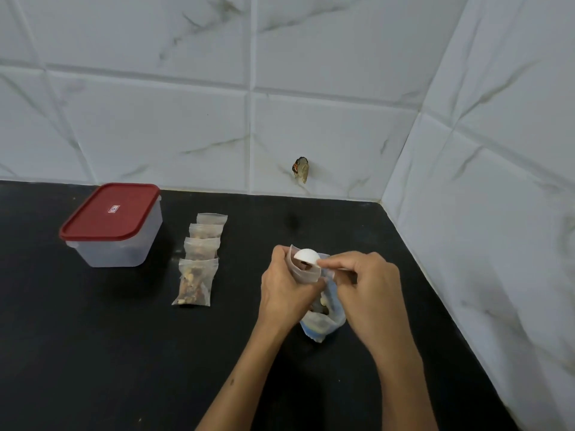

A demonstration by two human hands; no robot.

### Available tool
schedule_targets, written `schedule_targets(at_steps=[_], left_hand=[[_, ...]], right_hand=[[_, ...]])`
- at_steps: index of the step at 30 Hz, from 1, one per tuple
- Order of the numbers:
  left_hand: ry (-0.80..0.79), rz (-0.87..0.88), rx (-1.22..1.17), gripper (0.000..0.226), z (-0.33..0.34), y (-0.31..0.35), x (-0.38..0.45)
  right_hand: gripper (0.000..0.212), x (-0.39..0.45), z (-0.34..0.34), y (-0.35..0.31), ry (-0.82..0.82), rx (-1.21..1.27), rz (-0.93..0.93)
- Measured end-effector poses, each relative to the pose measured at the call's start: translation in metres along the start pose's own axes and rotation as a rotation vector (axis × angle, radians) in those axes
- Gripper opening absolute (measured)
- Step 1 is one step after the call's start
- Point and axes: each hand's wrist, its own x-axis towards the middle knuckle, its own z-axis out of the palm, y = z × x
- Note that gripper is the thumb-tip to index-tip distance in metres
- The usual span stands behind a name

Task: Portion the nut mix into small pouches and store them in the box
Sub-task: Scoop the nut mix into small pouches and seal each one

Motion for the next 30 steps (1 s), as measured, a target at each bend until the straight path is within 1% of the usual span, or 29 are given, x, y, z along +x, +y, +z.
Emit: schedule_targets(at_steps=[3, 7, 10, 14, 19, 22, 25, 27, 30], left_hand=[[0.009, 0.001, -0.022, 0.04, -0.003, -0.001, 0.003], [-0.007, 0.016, -0.031, 0.042, -0.007, -0.002, 0.005], [-0.011, 0.019, -0.027, 0.042, -0.008, -0.002, 0.006], [-0.02, 0.013, -0.016, 0.042, -0.007, -0.003, 0.008], [-0.024, 0.033, -0.005, 0.042, -0.004, -0.003, 0.008], [-0.026, 0.021, 0.0, 0.043, -0.002, -0.002, 0.008], [-0.03, 0.009, 0.015, 0.045, 0.001, -0.002, 0.009], [-0.035, 0.009, 0.032, 0.047, 0.003, -0.001, 0.01], [-0.044, 0.028, 0.049, 0.045, 0.006, 0.001, 0.01]], right_hand=[[0.025, 0.003, -0.002, -0.003, -0.006, 0.096, 0.022], [0.034, 0.005, -0.005, -0.009, -0.101, 0.278, 0.121], [0.035, 0.005, -0.004, -0.011, -0.11, 0.335, 0.146], [0.03, 0.006, 0.001, -0.01, -0.046, 0.273, 0.187], [0.027, 0.006, 0.005, -0.008, -0.038, 0.298, 0.235], [0.026, 0.007, 0.005, -0.007, 0.017, 0.229, 0.238], [0.027, 0.01, 0.004, -0.005, -0.001, 0.213, 0.265], [0.023, 0.012, 0.005, -0.002, 0.0, 0.23, 0.31], [0.009, 0.014, 0.008, 0.001, 0.055, 0.256, 0.379]])
